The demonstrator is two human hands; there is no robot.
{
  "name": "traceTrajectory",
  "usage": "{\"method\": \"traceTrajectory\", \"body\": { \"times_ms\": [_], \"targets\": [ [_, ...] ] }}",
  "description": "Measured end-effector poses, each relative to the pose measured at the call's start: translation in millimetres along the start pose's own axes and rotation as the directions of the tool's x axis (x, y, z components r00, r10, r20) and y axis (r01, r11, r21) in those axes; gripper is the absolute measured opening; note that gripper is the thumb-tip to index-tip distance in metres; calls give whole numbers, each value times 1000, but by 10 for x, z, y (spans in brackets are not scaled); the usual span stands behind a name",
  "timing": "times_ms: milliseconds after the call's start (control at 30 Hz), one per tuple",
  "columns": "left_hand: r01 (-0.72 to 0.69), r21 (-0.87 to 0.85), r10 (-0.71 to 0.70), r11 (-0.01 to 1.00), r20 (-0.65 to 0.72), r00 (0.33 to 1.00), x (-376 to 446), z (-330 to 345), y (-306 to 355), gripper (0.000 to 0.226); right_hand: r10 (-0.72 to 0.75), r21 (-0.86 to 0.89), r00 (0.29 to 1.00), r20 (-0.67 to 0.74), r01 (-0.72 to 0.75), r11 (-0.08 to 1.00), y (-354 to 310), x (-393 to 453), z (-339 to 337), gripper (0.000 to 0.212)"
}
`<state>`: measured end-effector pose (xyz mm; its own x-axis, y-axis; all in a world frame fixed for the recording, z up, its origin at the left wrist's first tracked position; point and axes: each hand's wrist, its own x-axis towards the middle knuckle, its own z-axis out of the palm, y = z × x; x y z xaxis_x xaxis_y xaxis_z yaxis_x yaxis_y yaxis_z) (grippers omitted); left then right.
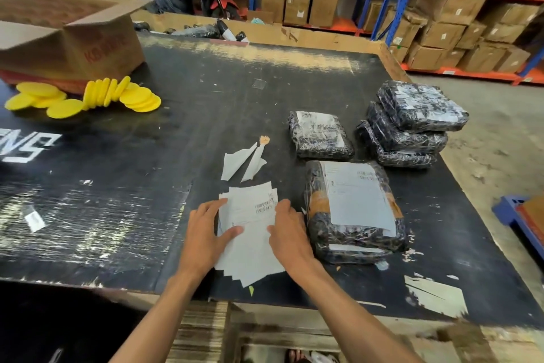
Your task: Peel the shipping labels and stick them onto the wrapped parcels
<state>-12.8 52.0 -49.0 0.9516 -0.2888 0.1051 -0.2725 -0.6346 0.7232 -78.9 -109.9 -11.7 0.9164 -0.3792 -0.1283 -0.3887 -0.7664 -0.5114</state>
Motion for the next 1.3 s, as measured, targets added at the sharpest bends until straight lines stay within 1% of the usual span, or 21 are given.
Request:
{"method": "traceTrajectory", "body": {
  "times_ms": [133, 200, 267, 367, 400, 433, 467, 500, 633, 667, 733, 800, 833, 867, 933, 1033, 1067, 1133, 1167, 1233, 1300],
  "targets": [
    [54, 0, -53, 999, -69, 996, -1, 55, 33, 70, 3, 48, 998, -57, 0, 999, -17, 25, -52, 21],
    [71, 38, -67, 997, -90, 994, 12, 79, 47, 70, -18, 51, 994, -104, 23, 998, -41, 20, -46, 16],
    [87, 88, -78, 992, -96, 992, 20, 94, 57, 71, -18, 99, 991, -135, 31, 995, -67, 4, -27, 15],
    [101, 123, -87, 987, -112, 990, 15, 113, 71, 70, 34, 230, 992, -122, -5, 973, -80, 0, -14, 25],
    [102, 127, -87, 987, -119, 989, 8, 117, 77, 69, 51, 256, 992, -115, -20, 967, -76, 5, -13, 25],
    [99, 137, -81, 986, -125, 989, 3, 119, 86, 68, 59, 262, 992, -116, -27, 965, -71, 17, -17, 21],
    [93, 156, -73, 983, -128, 989, -3, 123, 92, 66, 57, 248, 990, -129, -24, 969, -61, 31, -19, 13],
    [87, 180, -64, 980, -129, 990, -9, 124, 100, 64, 55, 227, 988, -147, -21, 974, -58, 43, -28, 11],
    [62, 227, -32, 972, -133, 991, -16, 133, 80, 56, 29, 199, 976, -214, 14, 980, -38, 95, -13, 45],
    [57, 232, -26, 971, -134, 991, -16, 135, 71, 54, 16, 206, 975, -222, 31, 978, -30, 102, 7, 49],
    [54, 235, -21, 970, -140, 990, -19, 134, 62, 50, 1, 209, 974, -228, 47, 977, -14, 106, 54, 45],
    [44, 245, -9, 969, -143, 990, -24, 142, 68, 48, 8, 182, 975, -222, 34, 983, -21, 85, 92, 31],
    [41, 250, -4, 967, -148, 989, -28, 144, 72, 47, 5, 158, 978, -208, 28, 987, -41, 77, 100, 33],
    [47, 250, -8, 967, -153, 988, -30, 148, 72, 46, 0, 129, 981, -195, 25, 991, -55, 68, 108, 40],
    [59, 236, -21, 970, -159, 987, -31, 148, 77, 44, -1, 110, 979, -203, 24, 994, -64, 37, 114, 54],
    [63, 220, -30, 973, -149, 988, -21, 142, 84, 42, 73, 274, 969, -236, -5, 962, -54, 22, 79, 53],
    [63, 206, -35, 976, -137, 990, -12, 138, 75, 41, 57, 284, 969, -239, 14, 959, -47, 24, 62, 53],
    [77, 162, -58, 984, -114, 992, 5, 121, 75, 37, -60, 188, 972, -227, 104, 977, -43, 21, 32, 58],
    [86, 130, -73, 988, -102, 992, 20, 112, 82, 35, -101, 145, 971, -217, 135, 980, -34, 29, 18, 57],
    [99, 47, -94, 994, -92, 991, 61, 90, 132, 30, -120, 145, 973, -195, 150, 978, -30, 53, 1, 48],
    [101, -33, -103, 994, -96, 990, 105, 80, 169, 33, -136, 259, 972, -194, 184, 948, -56, 43, -14, 40]
  ]
}}
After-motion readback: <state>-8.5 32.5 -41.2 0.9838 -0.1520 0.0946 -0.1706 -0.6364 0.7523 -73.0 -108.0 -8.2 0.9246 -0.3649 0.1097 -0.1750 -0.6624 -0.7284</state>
